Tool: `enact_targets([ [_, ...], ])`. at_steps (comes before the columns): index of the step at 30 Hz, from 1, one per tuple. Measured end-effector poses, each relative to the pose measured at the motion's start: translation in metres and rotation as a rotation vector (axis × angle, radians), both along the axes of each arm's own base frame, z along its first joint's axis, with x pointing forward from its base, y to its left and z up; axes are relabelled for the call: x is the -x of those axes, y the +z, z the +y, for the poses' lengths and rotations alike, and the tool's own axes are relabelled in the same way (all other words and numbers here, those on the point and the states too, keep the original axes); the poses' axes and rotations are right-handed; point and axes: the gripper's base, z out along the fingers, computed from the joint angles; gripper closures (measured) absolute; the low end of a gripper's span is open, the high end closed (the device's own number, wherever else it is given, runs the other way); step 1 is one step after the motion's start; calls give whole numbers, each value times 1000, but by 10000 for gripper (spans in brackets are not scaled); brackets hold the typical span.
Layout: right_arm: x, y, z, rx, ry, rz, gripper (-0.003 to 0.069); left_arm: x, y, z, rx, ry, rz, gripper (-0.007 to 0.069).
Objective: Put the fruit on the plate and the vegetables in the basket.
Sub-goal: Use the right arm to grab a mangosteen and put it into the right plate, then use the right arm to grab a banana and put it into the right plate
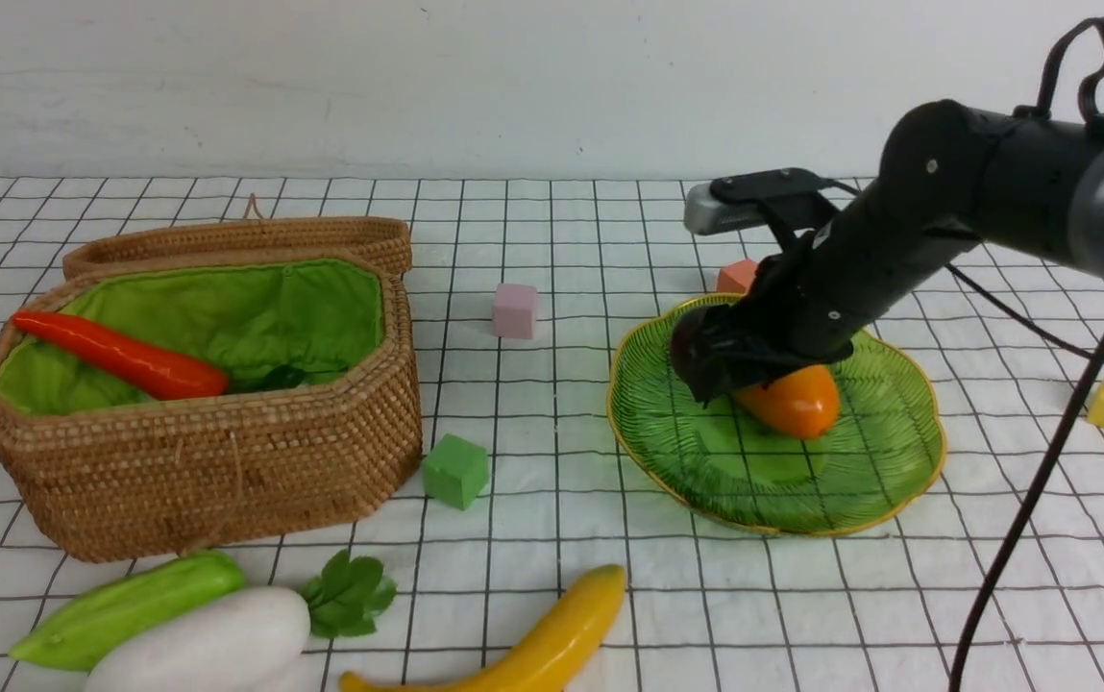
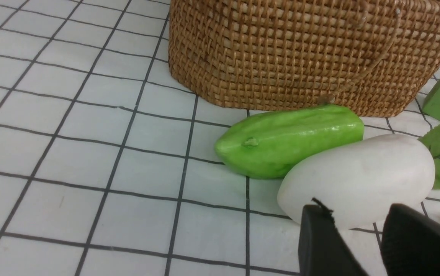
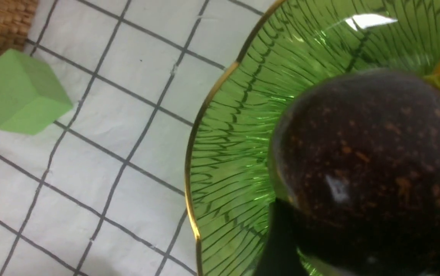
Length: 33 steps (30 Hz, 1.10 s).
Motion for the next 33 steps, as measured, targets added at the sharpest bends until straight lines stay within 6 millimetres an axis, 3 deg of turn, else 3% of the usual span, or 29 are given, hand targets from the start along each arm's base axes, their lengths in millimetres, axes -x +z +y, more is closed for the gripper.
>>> enact_targets([
  [3, 1, 0, 2, -13, -3, 9, 164, 0, 0, 0, 0, 0, 0, 386],
  [10, 2, 3, 1, -24, -39, 23, -17, 0, 0, 0, 0, 0, 0, 386],
  [15, 11, 25, 0, -21, -1, -23, 4, 0, 0, 0, 0, 0, 0, 386],
  [18, 22, 39, 7, 27, 142, -77, 29, 0, 0, 0, 0, 0, 0, 386],
  [19, 36, 45, 20, 84, 322, -104, 47, 0, 0, 0, 0, 0, 0, 386],
  [20, 39, 47, 24, 99, 369, -117, 50, 0, 0, 0, 0, 0, 0, 386],
  [21, 56, 46, 39, 159, 596, -117, 64, 0, 0, 0, 0, 0, 0, 386],
  [25, 93, 34, 73, 240, 1094, -100, 71, 0, 0, 0, 0, 0, 0, 386],
  [28, 107, 20, 93, 253, 1248, -95, 71, 0, 0, 0, 0, 0, 0, 386],
  [33, 117, -11, 127, 319, 1355, -123, 71, 0, 0, 0, 0, 0, 0, 386],
])
